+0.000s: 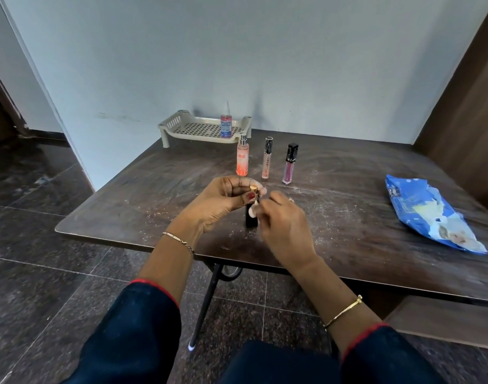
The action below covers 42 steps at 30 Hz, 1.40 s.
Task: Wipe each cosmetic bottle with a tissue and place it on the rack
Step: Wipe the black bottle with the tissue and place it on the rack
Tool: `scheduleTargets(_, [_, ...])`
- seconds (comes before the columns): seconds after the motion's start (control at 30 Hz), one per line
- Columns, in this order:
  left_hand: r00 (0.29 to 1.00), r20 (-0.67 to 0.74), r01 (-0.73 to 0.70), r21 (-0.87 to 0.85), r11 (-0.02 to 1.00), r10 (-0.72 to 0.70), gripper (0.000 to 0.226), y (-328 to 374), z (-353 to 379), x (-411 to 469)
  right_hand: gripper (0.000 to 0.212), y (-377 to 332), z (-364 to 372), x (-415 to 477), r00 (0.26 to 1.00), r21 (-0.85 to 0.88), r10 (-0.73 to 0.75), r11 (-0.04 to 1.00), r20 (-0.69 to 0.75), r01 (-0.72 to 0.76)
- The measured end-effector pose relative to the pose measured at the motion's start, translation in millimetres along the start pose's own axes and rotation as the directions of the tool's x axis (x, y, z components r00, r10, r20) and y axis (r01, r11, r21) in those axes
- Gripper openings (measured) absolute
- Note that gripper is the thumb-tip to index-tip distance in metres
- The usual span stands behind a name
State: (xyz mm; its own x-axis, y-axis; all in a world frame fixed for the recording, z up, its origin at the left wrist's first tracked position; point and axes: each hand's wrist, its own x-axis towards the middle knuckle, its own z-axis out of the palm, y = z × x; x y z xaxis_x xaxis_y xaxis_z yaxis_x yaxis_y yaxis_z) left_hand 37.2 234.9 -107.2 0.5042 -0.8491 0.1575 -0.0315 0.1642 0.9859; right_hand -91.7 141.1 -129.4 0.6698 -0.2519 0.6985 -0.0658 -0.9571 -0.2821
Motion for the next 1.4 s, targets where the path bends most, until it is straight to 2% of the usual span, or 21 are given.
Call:
scheduleTargets(0.07, [1.0, -0.004, 0.012, -0.031, 0.999, -0.012, 0.024, -1.5, -1.0, -0.4, 0.006, -2.7, -3.2, 9.2, 0.997, 0.023, -0.024, 0.999, -0.07, 0.025])
scheduleTargets(0.13, [1.0, -0.021, 0.021, -0.061, 0.998, -0.022, 0.024, -3.7, -2.0, -1.1, 0.006, -1.6, -2.0, 10.4, 0.997, 0.023, -0.046, 0.999, -0.063, 0.048])
scheduleTargets(0.23, [0.999, -0.044, 0.024, -0.069, 0.997, -0.027, 0.024, -4.0, -3.5, -2.6, 0.006, 1.4, 2.8, -0.5, 0.997, 0.02, -0.06, 0.998, 0.041, 0.059])
scheduleTargets(0.4, [0.998, -0.033, 0.049, -0.058, 0.997, -0.051, 0.028, 0.3, -3.0, -7.8, 0.011, 8.8, 4.9, -17.8, 0.973, -0.044, 0.047, 0.998, 0.225, -0.038])
scheduleTargets(0.53, [0.997, -0.036, 0.062, -0.04, 0.997, -0.063, 0.026, 1.2, -7.2, -11.4, 0.015, 10.9, -3.9, -10.0, 0.982, 0.084, 0.115, 0.988, 0.15, -0.128])
scheduleTargets(0.63, [0.994, -0.065, 0.087, -0.057, 0.995, -0.091, 0.027, -0.7, -8.6, -12.1, 0.015, 12.3, -11.1, 1.4, 0.956, 0.247, 0.272, 0.924, 0.108, -0.291])
scheduleTargets(0.7, [0.993, -0.077, 0.086, -0.076, 0.993, -0.092, 0.025, -1.7, -7.2, -11.5, 0.012, 10.8, -10.2, 7.9, 0.938, 0.309, 0.325, 0.886, 0.121, -0.347])
scheduleTargets(0.8, [0.992, -0.089, 0.082, -0.088, 0.993, -0.089, 0.02, -4.1, -1.1, -9.1, 0.01, 4.0, -1.5, 15.4, 0.958, 0.272, 0.251, 0.921, 0.137, -0.28])
scheduleTargets(0.97, [0.979, -0.191, 0.051, -0.13, 0.99, -0.075, 0.014, -12.2, -0.3, -4.0, 0.01, -0.8, 11.3, 23.0, 0.993, 0.118, 0.102, 0.987, 0.057, -0.108])
scheduleTargets(1.07, [0.971, -0.225, 0.045, -0.143, 0.989, -0.077, 0.014, -14.8, -4.5, -1.2, 0.011, 3.8, 13.0, 14.0, 0.988, 0.051, -0.007, 0.999, 0.157, -0.001])
scheduleTargets(1.17, [0.966, -0.248, 0.045, -0.132, 0.99, -0.077, 0.015, -14.2, -7.0, 3.5, 0.011, 8.5, 14.0, 1.1, 0.95, 0.004, 0.009, 1.0, 0.313, -0.011])
scheduleTargets(1.23, [0.967, -0.244, 0.051, -0.114, 0.992, -0.078, 0.013, -15.3, -8.9, 5.6, 0.012, 9.8, 14.4, -1.3, 0.943, 0.014, 0.045, 0.998, 0.331, -0.053])
scheduleTargets(1.33, [0.97, -0.229, 0.049, -0.153, 0.987, -0.084, 0.011, -17.7, -11.2, 5.7, 0.021, 5.4, 12.7, 11.3, 0.971, 0.063, 0.081, 0.993, 0.223, -0.097])
scheduleTargets(1.4, [0.971, -0.218, 0.057, -0.163, 0.985, -0.093, 0.01, -18.1, -11.2, 6.6, 0.014, 1.2, 12.7, 26.0, 0.988, 0.083, 0.072, 0.993, 0.137, -0.084])
